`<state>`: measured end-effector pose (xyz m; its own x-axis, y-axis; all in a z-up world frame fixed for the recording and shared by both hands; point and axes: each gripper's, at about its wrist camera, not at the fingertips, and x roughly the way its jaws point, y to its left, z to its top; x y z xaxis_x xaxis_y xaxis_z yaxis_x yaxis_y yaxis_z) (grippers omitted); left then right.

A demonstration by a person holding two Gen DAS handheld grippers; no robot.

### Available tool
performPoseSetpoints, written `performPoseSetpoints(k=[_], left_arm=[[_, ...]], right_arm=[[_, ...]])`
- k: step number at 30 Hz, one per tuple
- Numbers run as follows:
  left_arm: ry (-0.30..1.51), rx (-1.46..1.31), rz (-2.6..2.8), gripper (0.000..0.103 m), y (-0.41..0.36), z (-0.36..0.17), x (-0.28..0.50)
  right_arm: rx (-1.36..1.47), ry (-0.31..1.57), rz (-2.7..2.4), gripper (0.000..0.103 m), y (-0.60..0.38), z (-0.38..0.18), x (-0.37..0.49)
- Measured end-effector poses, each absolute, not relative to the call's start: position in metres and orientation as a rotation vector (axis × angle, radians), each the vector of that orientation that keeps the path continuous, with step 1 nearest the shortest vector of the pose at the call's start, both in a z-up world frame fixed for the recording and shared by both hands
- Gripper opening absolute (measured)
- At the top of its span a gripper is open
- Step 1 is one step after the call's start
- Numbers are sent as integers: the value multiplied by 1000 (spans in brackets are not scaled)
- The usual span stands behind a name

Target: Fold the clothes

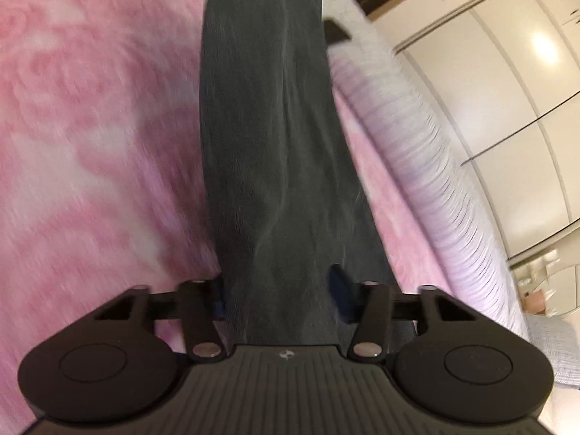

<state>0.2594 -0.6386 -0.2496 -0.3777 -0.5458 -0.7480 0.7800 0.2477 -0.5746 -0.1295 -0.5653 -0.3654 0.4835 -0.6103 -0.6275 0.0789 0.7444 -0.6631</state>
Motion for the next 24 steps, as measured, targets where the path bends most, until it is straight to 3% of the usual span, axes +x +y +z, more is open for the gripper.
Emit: performPoseSetpoints(k=[2,4,11,16,19,22,23,24], left_arm=[[1344,235,-1436,13,-630,-245,257],[1334,231,-1438,13,-616,-239,254],[1387,237,-1423,13,-509,-211,233],[1461,294,-1355,13,-410,-203,202],[1501,352,-1282,14,-370,-220,189],[1490,541,-1205,13,-347,-243,174],[1482,609,-1188,14,-342,-248,170],[1474,670,-1171,14,-337,-252,166]], right_arm=[[-612,1006,-440,3,-569,-360,-132],[-599,1001,-427,2,-566,-345,-138],[-581,999,-275,4,-504,-268,-188],[-508,1035,-174,4,-440,-244,-222],[-479,1067,-120,7,-411,-257,-226],[-432,1124,-87,13,-394,-278,-225],[-405,1137,-73,19,-390,-280,-227],[-392,1130,-71,34,-388,-277,-231]])
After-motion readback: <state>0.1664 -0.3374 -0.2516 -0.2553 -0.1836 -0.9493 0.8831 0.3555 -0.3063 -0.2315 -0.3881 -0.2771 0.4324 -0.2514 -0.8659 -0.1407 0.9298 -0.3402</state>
